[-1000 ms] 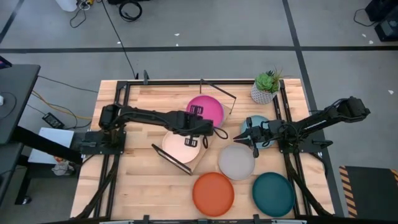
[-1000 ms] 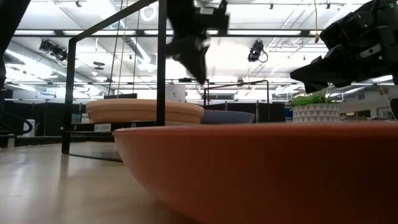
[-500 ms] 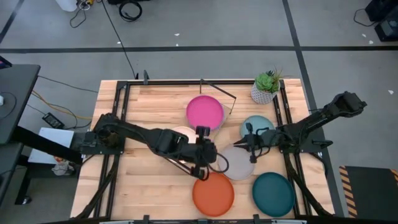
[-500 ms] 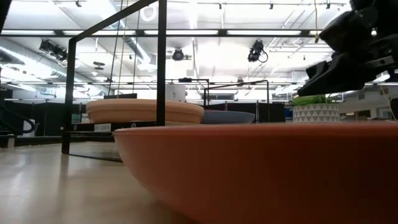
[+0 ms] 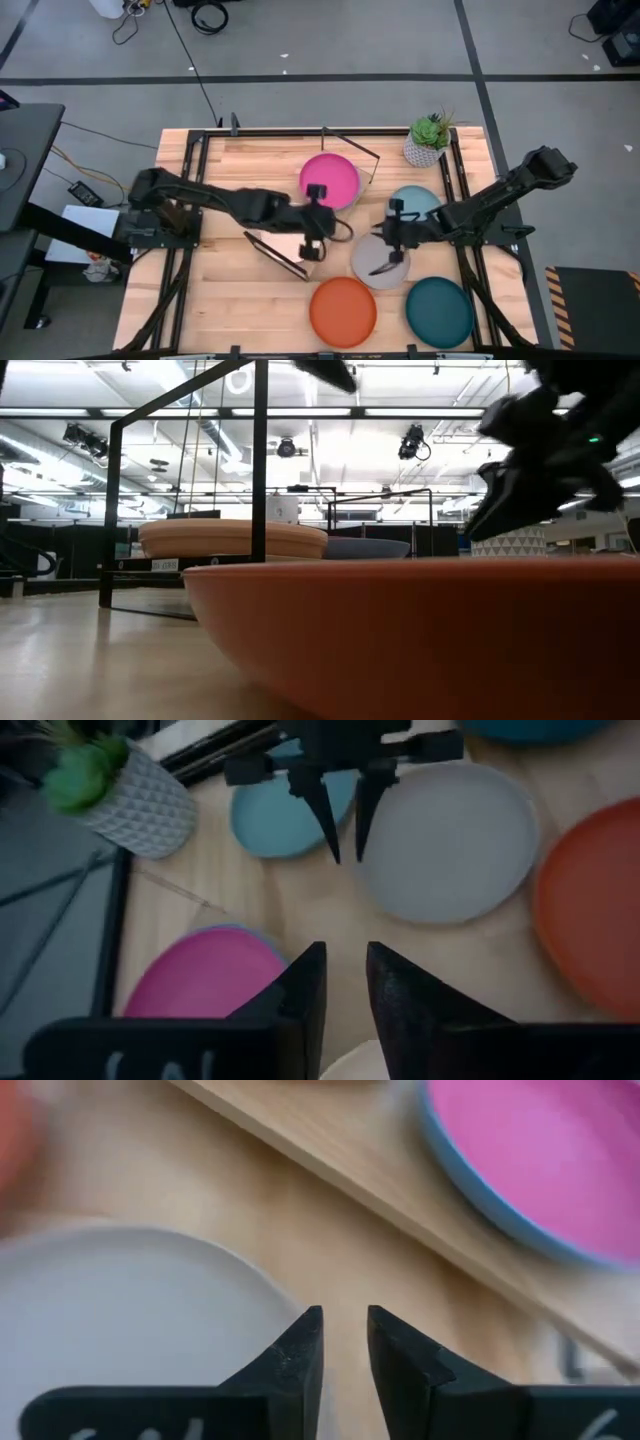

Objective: Place and stack plates onto a shelf
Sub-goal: Stack the light blue plate on top of the white plate on the shelf

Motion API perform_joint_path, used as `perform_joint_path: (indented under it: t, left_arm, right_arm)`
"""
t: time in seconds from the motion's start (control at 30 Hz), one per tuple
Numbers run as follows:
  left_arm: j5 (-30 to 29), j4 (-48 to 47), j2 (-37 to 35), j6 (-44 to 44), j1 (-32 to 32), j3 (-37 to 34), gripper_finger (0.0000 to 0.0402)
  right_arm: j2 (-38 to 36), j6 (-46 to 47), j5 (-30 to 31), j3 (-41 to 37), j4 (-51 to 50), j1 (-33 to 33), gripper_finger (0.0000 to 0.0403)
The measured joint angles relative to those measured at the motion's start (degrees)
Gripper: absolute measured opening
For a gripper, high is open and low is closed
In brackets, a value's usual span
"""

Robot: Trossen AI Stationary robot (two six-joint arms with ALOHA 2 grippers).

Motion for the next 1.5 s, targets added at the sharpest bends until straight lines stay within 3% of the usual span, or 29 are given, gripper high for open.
perform_joint_path:
  t: [0.1,0.23,0.43,0.67,0.9,1.13,1.3,1.5]
  left_arm:
    - [-0.13,6.08,-6.16,3.0,1.76,-7.98,0.0073]
    - [-0.29,11.9,-13.57,6.92,4.74,-16.63,0.0069]
    - [0.36,15.12,-20.34,10.7,8.37,-22.1,0.0068]
    - [5.1,18.99,-26.78,11.5,8.71,-27.67,0.0068]
    - [5.06,18.09,-30.51,3.98,8.6,-32.9,0.0068]
    - [4.72,18.69,-30.36,3.85,8.24,-32.8,0.0068]
    - [4.64,19.56,-31.01,3.83,7.96,-32.89,0.0068]
    - [4.96,21.16,-35.25,3.81,4.85,-32.76,0.0068]
  right_arm:
    - [2.61,7.6,2.92,5.74,-12.62,-2.72,0.0101]
    - [6.56,17.24,1.65,12.09,-26.12,-7.59,0.0117]
    - [11.39,26.63,-8.34,14.31,-31.65,-13.9,0.0136]
    - [17.41,31.98,-11.5,14.17,-35.74,-17.06,0.0136]
    - [18.2,31.17,-14.8,14.64,-35.91,-18.07,0.0106]
    - [14.17,33.12,-16.23,15.05,-37.55,-17.93,0.0016]
    - [10.99,33.32,-17.33,16.84,-39.58,-17.07,0.0018]
    - [8.71,35.59,-17.32,24.97,-47.45,-11.68,0.0014]
